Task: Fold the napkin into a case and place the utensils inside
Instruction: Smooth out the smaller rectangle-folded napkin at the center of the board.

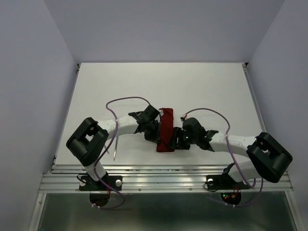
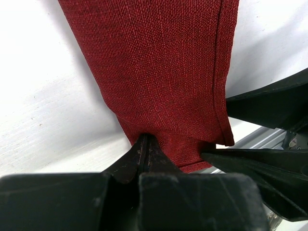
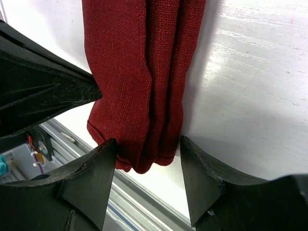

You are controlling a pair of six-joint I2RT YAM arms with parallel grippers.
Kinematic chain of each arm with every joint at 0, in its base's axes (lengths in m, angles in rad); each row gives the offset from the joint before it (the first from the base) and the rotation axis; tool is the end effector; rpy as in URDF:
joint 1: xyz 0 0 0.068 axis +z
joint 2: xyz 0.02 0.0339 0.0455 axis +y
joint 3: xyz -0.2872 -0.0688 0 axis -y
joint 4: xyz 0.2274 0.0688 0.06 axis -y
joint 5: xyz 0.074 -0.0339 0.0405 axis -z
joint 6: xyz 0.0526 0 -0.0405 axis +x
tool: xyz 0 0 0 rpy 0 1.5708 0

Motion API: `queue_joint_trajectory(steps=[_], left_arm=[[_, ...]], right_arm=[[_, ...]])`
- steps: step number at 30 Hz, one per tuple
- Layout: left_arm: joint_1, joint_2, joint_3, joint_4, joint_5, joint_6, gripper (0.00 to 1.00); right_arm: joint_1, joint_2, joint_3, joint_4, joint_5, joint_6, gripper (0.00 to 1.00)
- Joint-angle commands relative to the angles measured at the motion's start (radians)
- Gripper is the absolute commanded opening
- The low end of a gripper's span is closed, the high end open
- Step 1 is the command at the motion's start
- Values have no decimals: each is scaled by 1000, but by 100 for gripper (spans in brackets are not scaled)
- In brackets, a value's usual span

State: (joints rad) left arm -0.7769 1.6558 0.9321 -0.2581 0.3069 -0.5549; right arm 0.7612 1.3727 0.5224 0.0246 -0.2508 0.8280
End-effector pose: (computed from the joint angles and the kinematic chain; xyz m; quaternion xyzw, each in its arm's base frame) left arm 0.2195 -0.2381 0.1908 0.1489 0.9350 -0.2922 0.1352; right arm 0.1672 0.1773 0.1719 -0.0146 0.9251 0.3393 0.1699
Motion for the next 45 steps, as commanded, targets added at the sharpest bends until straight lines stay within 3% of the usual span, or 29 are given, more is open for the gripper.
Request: queue_joint_trajectory(steps=[1, 7, 14, 21, 27, 28, 29, 32, 39, 45], left_arm=[[1, -2, 13, 16, 3, 6, 0], [1, -2, 17, 11, 5, 9, 0], [1, -14, 36, -6, -3, 18, 0], [1, -50, 62, -58, -17, 67, 0], [2, -103, 111, -134, -32, 124, 0], [2, -108, 120, -142, -37, 128, 0], [4, -111, 128, -150, -51, 131, 0], [13, -114, 175, -171, -66, 142, 0], [18, -62, 267, -194, -147, 127, 0], [21, 68, 398, -195, -233, 101, 0]], right_arm=[[12, 6, 33, -66, 4, -59, 60], [21, 11, 59, -95, 18, -99, 48], [21, 12, 64, -95, 33, -95, 20], [21, -7, 56, -68, 48, -49, 1], [32, 15, 36, 3, 21, -13, 1], [32, 20, 39, 3, 22, -12, 6], [32, 23, 41, 0, 25, -10, 29], [32, 17, 47, -23, 60, -13, 55], [3, -96, 60, -163, 234, -39, 62], [-180, -152, 57, -158, 263, -43, 53]])
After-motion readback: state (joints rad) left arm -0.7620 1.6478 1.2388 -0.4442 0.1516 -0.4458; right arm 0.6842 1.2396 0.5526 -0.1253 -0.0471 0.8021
